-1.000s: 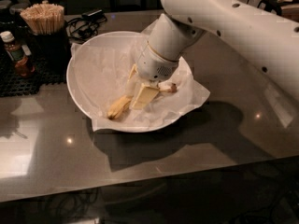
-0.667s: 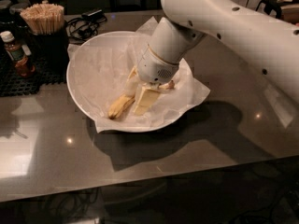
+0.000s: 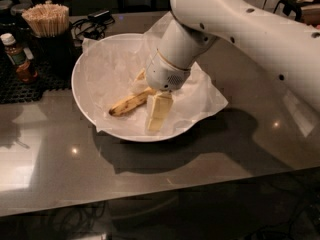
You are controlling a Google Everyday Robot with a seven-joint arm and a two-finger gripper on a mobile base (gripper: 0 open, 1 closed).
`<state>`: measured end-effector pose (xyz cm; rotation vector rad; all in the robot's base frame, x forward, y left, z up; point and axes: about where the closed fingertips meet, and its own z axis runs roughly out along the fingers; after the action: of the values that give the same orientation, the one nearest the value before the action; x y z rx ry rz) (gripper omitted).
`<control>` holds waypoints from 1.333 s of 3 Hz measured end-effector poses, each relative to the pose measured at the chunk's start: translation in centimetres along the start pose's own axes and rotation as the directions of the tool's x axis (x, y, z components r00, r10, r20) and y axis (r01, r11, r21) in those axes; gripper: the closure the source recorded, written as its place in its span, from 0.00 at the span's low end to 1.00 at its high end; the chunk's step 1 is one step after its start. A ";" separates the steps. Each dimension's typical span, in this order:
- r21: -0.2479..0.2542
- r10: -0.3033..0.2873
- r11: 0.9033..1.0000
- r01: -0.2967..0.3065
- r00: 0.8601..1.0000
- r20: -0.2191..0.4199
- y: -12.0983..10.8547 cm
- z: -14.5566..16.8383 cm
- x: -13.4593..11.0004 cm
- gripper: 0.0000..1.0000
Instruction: Pick banana from white bowl
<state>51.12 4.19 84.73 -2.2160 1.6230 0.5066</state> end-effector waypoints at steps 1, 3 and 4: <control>0.021 0.002 1.000 -0.001 1.000 -0.025 0.4 -0.8 -0.2 0.26; 0.075 0.003 0.997 0.003 0.997 -0.079 0.7 -2.6 -0.6 0.29; 0.080 0.005 0.997 0.001 0.997 -0.081 0.7 -2.7 -0.5 0.32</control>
Offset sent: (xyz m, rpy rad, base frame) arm -0.0078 -0.0133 0.0332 -0.0708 -0.1054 -0.0506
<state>50.53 3.15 87.30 -2.2028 1.6562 0.3496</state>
